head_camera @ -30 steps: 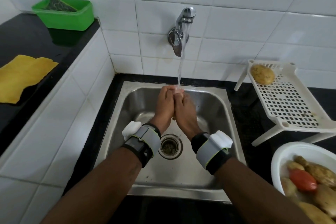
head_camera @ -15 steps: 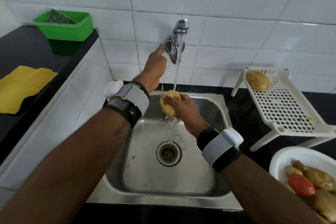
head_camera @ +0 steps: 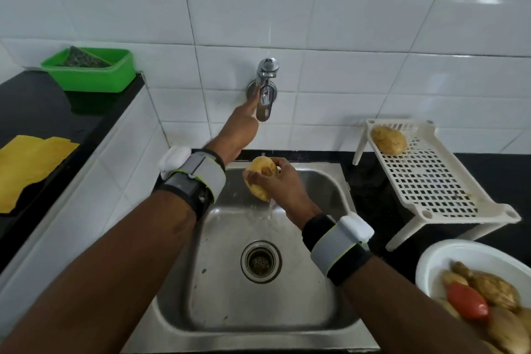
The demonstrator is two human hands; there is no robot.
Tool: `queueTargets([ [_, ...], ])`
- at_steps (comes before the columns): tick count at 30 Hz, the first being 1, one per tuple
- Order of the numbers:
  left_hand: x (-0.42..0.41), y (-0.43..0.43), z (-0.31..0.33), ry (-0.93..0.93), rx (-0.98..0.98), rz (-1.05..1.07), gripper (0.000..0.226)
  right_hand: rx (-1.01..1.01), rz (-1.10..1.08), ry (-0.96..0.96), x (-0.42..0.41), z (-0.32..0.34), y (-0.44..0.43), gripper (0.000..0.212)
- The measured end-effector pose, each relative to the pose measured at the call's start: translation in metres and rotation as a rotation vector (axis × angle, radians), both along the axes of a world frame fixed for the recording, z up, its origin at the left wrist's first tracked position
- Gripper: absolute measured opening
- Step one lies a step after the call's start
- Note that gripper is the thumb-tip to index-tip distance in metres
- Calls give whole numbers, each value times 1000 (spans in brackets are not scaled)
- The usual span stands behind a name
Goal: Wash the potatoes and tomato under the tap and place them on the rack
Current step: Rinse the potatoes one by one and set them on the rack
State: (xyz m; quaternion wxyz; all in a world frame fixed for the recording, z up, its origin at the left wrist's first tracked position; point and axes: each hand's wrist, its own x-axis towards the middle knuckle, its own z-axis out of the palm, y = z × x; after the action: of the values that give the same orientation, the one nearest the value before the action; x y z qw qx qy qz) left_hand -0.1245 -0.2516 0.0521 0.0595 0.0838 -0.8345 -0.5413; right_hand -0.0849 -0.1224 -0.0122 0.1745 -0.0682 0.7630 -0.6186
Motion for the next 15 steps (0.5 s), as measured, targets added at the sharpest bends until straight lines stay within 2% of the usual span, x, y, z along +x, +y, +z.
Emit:
queueTargets([
  [2, 11, -1, -9, -33, 14, -8, 74, 82, 25, 77, -3, 1, 2, 68],
  [5, 31, 0, -29, -211, 92, 53, 54, 196, 73, 192, -6, 0, 4, 68],
  [8, 54, 0, -46, -347, 186, -53, 45, 242, 86, 227, -4, -1, 4, 63],
  [10, 62, 1, -55, -311, 158, -54, 38, 281, 105, 258, -1, 1, 5, 56],
  [15, 73, 3, -59, -144, -90, 8, 33, 351, 176, 352, 3, 5, 4, 45],
])
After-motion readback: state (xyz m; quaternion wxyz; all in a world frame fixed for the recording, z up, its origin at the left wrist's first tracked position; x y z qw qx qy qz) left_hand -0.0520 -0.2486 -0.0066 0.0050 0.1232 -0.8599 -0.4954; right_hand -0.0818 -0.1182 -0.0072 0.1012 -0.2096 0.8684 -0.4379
